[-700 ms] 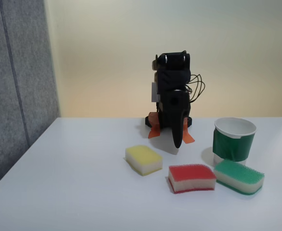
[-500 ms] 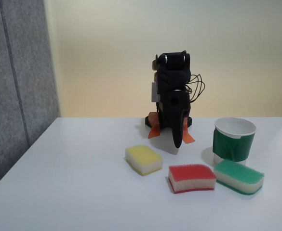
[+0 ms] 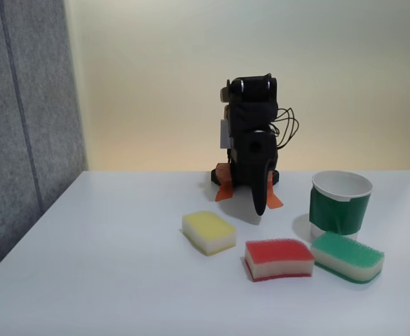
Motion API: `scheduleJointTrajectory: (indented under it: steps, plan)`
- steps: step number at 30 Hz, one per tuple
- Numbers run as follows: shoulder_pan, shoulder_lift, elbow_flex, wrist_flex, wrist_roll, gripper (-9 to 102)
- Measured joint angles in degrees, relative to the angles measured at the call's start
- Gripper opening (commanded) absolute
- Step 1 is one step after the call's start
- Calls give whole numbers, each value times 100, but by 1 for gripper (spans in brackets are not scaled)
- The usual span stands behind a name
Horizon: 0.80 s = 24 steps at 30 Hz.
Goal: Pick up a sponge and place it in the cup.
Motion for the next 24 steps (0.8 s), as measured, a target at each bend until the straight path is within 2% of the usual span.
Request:
scheduleJointTrajectory:
  steps: [19,21,24]
  plan:
    - [0,0,0,0,0,8]
    - [0,0,0,0,0,0]
    - [-26,0,0,0,79,0]
